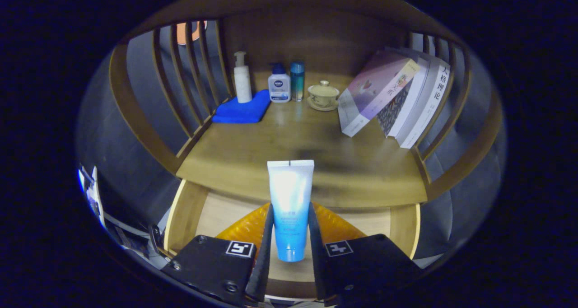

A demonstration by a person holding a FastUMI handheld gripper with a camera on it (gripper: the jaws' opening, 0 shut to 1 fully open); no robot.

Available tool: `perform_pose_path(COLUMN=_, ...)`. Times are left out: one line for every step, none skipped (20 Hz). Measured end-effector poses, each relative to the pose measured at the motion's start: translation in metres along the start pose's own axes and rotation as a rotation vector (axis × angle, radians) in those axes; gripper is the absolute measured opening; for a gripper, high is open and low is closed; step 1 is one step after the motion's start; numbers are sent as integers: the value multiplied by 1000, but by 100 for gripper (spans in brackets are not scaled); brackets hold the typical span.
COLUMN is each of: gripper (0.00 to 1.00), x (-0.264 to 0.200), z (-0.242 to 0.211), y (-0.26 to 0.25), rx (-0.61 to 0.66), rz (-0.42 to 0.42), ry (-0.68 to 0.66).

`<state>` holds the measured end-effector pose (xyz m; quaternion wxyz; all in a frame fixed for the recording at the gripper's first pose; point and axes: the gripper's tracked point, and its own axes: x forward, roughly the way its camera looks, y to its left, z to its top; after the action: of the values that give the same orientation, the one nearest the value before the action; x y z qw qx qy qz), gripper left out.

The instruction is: Pull open the drawer, take out the items inside it, and place them on the countertop above the cabinet.

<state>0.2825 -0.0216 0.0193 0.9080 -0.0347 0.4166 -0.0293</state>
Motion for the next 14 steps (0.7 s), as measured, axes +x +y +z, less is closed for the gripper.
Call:
perform_pose_path(gripper=44, x=6, z=10, y=0, rx=12, rz=-2, ry=-17)
perform_pose_path(gripper=44, x=11, z=18, y=-1, rx=15, rz=-9, ry=-37)
perform_pose_path(gripper=44, x=13, z=25, y=-3, rx=15, rz=-22, ry=-55)
perform_pose_path(gripper=44, x=17, z=34, y=-5, rx=15, rz=-28, ry=-71)
perform_pose_path(gripper=44, x=22, z=40, y=-4, rx=17, rz=-29, ry=-86)
perform_pose_path(gripper=44, x=27, z=45, y=-4, rx=20, rz=-29, ry=-98)
perform_pose_path(gripper=44, x=32, z=52, y=-8, rx=24, rz=-34, ry=-115)
perform_pose_path(gripper=44, x=39, z=57, y=-11, rx=33, rz=-45, ry=-122)
perform_pose_path(gripper=44, x=46, z=61, y=-11, rx=34, rz=-48, ry=-127)
perform_pose_path(gripper=44, x=51, z=65, y=-11, rx=33, rz=-50, ry=-135)
perform_pose_path(gripper=43, x=58, z=69, y=-12, rx=26, rz=-54, ry=-141)
perform_pose_path(gripper=44, x=61, z=74, y=-13, rx=20, rz=-60, ry=-154)
perform_pose_path(gripper=44, x=67, z=79, y=-12, rx=11, rz=-64, ry=-162)
perform_pose_path(gripper=44, x=70, z=82, y=-12, rx=4, rz=-68, ry=-172)
